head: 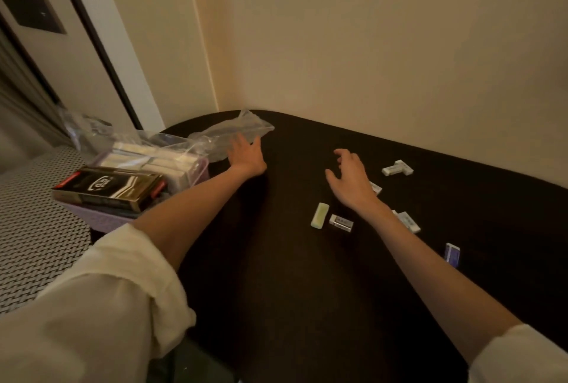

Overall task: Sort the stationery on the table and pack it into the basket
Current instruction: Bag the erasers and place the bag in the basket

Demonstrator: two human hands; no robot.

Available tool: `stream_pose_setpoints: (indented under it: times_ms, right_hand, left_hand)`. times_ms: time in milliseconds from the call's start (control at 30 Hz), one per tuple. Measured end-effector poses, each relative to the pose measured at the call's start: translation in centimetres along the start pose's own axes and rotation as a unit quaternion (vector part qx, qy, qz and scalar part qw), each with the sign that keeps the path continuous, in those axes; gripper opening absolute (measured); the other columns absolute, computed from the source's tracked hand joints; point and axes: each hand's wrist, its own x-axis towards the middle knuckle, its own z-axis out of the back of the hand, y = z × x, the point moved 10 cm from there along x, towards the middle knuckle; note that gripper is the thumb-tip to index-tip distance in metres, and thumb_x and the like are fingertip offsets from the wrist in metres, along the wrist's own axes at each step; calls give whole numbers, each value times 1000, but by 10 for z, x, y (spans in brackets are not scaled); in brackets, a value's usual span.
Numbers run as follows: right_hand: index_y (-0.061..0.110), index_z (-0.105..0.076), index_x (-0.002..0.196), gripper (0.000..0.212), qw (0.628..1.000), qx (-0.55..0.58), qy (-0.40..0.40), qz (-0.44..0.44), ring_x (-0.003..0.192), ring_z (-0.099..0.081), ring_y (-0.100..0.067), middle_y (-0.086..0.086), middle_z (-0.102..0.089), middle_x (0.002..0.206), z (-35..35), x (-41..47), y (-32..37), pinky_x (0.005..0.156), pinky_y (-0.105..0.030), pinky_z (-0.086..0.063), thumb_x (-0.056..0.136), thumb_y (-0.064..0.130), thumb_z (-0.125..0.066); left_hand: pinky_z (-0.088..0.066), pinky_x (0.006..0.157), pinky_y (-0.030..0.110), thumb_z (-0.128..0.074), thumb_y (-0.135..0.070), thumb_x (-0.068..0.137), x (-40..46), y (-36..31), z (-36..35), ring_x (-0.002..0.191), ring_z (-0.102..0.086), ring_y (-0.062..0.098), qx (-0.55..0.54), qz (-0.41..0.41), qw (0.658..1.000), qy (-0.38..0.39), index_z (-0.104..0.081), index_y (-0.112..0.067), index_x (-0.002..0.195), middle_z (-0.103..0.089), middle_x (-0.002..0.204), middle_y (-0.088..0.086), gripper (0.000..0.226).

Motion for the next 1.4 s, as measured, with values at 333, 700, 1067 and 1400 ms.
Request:
stream_pose_setpoints:
  times_ms: [333,700,1067,1400]
  right_hand:
    - [14,-33,143,56,998,-17,16,58,129,-43,-20,-9,-42,138,-16,29,2,104,-31,-41,94,21,-59]
    - [27,-50,129,53,973,-83,196,94,107,-48,-9,5,-46,115,-23,-28,19,88,-25,-45,84,48,-66]
    - [16,-53,124,38,932,-311,145,118,118,-45,-28,-13,-49,125,-40,-69,44,98,-39,-37,94,38,-55]
    - [9,-55,113,27,974,-191,117,42,112,-52,-27,-13,-54,119,-34,-105,36,94,-36,-44,87,10,-64]
  left_hand:
    - [-38,94,44,-39,-43,99,89,-3,37,117,-41,38,92,37,984,-149,-42,-19,134,-33,139,24,42]
    - [-48,86,36,-53,-14,94,79,-10,6,110,-58,28,90,30,993,-67,-61,-8,116,-61,118,13,24]
    - [-51,88,38,-56,-13,94,-26,-24,23,99,-61,25,-125,-70,981,-132,-62,-5,102,-65,104,11,13]
    - [-42,63,14,-68,-13,86,-165,-1,23,77,-59,3,-236,-87,964,-90,-58,-24,91,-61,86,-8,16]
